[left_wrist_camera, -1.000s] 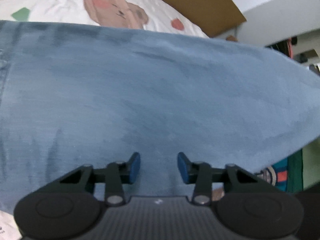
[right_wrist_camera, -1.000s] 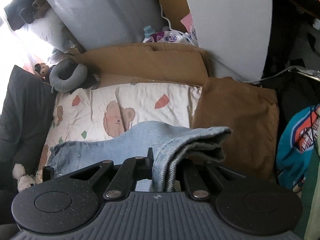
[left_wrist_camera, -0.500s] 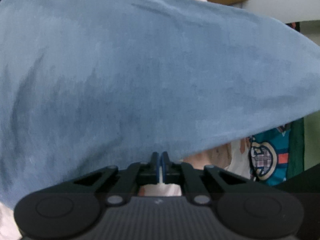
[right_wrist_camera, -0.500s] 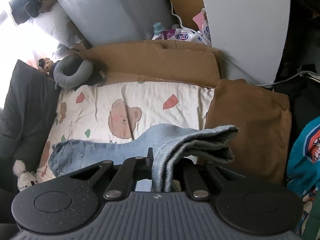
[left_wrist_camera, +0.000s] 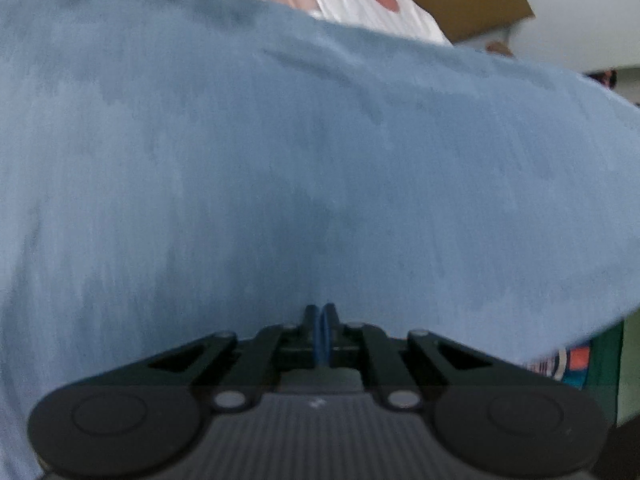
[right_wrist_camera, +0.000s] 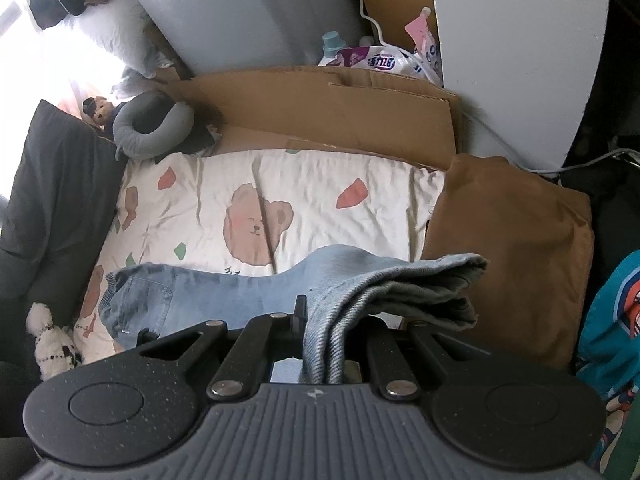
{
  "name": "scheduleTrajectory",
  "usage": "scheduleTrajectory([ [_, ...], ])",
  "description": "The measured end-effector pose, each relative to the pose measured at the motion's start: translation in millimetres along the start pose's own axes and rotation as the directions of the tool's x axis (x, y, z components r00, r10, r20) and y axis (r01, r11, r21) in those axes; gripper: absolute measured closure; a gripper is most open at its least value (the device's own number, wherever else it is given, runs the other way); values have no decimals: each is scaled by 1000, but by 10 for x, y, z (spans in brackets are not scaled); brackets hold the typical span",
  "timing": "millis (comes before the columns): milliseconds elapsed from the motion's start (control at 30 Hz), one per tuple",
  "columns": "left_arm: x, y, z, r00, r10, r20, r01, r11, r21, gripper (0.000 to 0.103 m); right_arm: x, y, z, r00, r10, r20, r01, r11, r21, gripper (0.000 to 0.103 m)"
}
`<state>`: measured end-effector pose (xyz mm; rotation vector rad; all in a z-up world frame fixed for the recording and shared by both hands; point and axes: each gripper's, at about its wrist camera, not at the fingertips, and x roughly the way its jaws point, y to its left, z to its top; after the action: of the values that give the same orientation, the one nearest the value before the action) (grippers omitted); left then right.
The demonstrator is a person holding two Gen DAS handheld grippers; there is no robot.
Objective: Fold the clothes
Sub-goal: 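Carry the leg hem with the right gripper over the pants toward the waistband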
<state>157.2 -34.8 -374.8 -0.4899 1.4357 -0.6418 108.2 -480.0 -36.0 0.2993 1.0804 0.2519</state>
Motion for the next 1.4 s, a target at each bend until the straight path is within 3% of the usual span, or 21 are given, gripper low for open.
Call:
scheduleTrajectory([
  [267, -3, 1, 358, 998, 6, 57, -6, 1000, -14, 100, 29, 51, 49, 1000, -11, -12, 11, 1000, -3, 98],
  [400, 22, 66, 810, 995, 26, 101, -22, 999, -39, 100, 6, 68, 55, 1000, -12, -10, 12, 1000, -3, 98],
  [633, 113, -7, 1011, 975, 89, 204, -76, 994, -75, 100, 2, 151, 99, 1000, -7, -18, 6, 1000, -19, 98],
  [900, 278, -76, 1330, 967, 110, 230, -91, 992, -93, 101, -10, 462, 228, 999, 16, -46, -20, 997, -78, 98],
  [1100, 275, -77, 1315, 972, 96, 216, -75, 992, -105, 99, 4, 757, 369, 997, 40, -58, -47, 992, -119, 98],
  [1400, 226, -77, 735, 982, 56, 179, -38, 994, -104, 99, 67, 1381, 658, 993, 32, -110, -56, 972, -227, 98],
])
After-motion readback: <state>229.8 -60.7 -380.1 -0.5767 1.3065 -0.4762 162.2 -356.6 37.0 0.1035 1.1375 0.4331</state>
